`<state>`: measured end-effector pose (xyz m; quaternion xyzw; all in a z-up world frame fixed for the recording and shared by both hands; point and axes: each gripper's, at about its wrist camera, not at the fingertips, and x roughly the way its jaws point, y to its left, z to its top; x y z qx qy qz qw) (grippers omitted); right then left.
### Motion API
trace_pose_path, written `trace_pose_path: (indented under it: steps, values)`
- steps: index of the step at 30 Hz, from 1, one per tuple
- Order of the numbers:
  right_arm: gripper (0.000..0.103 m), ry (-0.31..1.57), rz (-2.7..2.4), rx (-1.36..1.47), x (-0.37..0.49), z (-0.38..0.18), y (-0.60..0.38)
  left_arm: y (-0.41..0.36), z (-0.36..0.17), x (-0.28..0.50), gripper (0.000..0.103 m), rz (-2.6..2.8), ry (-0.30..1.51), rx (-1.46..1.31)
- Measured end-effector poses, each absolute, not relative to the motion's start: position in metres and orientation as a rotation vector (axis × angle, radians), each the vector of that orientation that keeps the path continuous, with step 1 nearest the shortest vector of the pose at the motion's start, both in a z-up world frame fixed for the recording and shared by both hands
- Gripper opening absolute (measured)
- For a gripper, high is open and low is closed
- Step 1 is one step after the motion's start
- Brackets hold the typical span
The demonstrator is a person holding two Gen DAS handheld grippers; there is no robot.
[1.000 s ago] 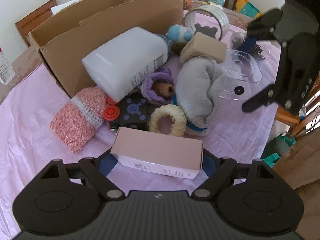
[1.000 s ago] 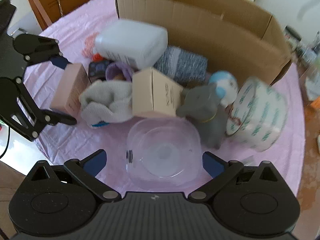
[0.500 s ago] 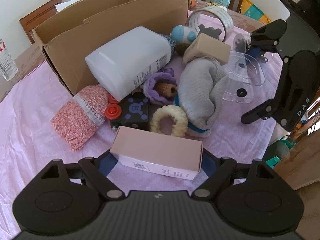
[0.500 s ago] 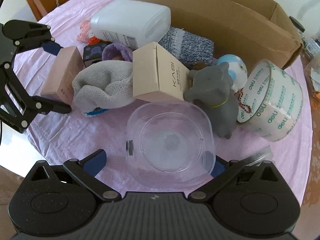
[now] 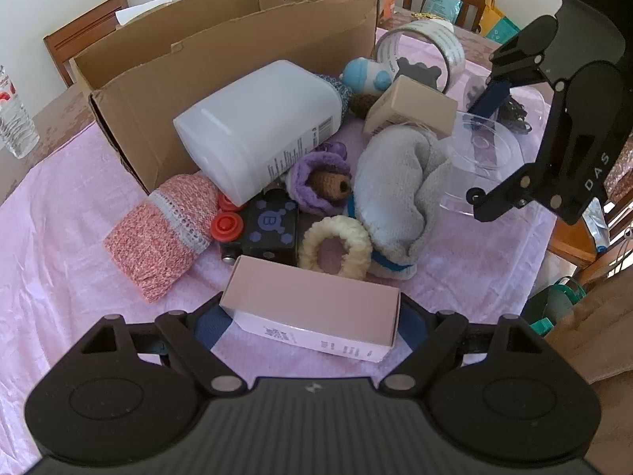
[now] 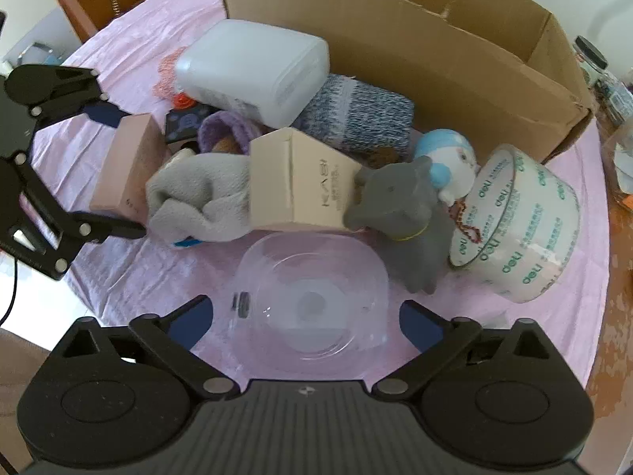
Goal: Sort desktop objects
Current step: 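Grasp the pink box with the left tool while the right tool grasps the clear container, then drop the pink box and clear container into the cardboard box with both tools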
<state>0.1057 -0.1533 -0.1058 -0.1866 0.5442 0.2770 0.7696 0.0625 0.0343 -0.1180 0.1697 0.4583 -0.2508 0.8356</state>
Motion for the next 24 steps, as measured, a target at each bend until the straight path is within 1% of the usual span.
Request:
trace_pose_path:
  steps: [2,3,5,8,12,15,18,20,24]
  values:
    - [0.091,1.187,0.611,-0.406,0.106,-0.106,-0.153,0.035,-0.118,0.064,0.085,-0.532,0.969,0.360]
    - [0.090,1.183,0.605,-0.412,0.105,-0.107,-0.153,0.035,-0.118,0.064,0.085,-0.535,0.972,0.360]
    - [0.085,1.177,0.599,-0.416,0.105,-0.106,-0.153,0.036,-0.117,0.065,0.084,-0.546,0.975,0.355]
    - [0.080,1.189,0.603,-0.400,0.103,-0.105,-0.153,0.039,-0.113,0.066,0.084,-0.555,0.964,0.341]
    - [0.080,1.180,0.598,-0.419,0.104,-0.099,-0.150,0.048,-0.104,0.067,0.084,-0.548,0.953,0.322]
    - [0.080,1.177,0.600,-0.425,0.099,-0.093,-0.152,0.025,-0.106,0.074,0.084,-0.536,0.950,0.310]
    - [0.080,1.166,0.602,-0.433,0.098,-0.083,-0.153,0.030,-0.097,0.060,0.084,-0.534,0.942,0.297]
    - [0.080,1.156,0.601,-0.437,0.096,-0.074,-0.155,0.014,-0.098,0.071,0.084,-0.523,0.944,0.298]
    - [0.080,1.131,0.595,-0.433,0.093,-0.054,-0.161,0.016,-0.078,0.070,0.084,-0.515,0.922,0.294]
